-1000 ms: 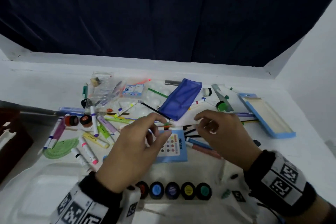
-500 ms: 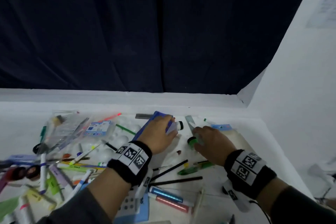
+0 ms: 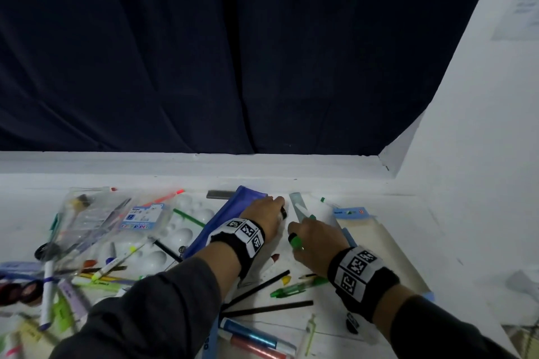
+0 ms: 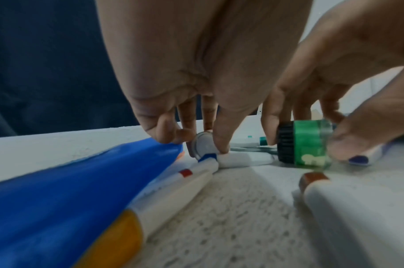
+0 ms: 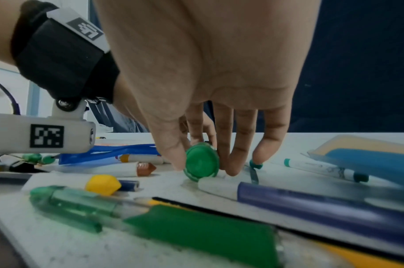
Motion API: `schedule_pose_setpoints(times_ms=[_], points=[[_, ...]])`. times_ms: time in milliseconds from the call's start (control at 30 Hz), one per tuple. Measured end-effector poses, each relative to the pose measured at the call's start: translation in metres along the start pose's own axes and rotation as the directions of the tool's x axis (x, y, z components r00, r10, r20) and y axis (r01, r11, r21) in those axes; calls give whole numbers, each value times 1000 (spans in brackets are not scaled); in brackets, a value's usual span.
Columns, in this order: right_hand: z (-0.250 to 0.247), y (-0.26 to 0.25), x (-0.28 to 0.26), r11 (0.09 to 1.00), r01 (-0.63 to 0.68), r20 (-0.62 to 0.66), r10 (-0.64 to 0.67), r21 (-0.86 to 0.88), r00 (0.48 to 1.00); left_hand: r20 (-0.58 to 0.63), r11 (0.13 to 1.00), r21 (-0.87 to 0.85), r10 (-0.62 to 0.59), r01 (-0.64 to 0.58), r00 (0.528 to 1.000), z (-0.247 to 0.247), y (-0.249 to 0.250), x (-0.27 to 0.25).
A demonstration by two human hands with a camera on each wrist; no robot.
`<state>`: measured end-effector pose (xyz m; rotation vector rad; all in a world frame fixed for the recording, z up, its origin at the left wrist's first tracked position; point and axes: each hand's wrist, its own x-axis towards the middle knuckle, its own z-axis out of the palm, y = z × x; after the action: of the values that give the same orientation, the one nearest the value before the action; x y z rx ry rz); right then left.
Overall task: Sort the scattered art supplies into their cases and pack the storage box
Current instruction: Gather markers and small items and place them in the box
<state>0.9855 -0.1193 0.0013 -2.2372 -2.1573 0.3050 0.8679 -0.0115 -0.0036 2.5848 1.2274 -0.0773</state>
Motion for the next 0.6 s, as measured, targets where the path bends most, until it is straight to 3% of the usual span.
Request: schedule_pose_setpoints(times_ms=[133, 267, 433, 600], points=[[-4, -3, -6, 1000, 18, -112, -17, 7, 994, -49, 998, -58, -1, -2, 999, -10, 0, -8], [-26, -11, -24, 957, 88, -294, -2, 278, 956, -202, 952, -307, -60, -5, 978, -43, 3, -43], [-51, -42, -65, 822, 149, -417, 116, 550, 901, -407, 806, -580, -159, -120, 900, -81, 1, -119], [-56, -83, -112, 660, 227, -407, 131, 717, 904, -432, 611, -752, -174, -247, 885, -89, -19, -210]])
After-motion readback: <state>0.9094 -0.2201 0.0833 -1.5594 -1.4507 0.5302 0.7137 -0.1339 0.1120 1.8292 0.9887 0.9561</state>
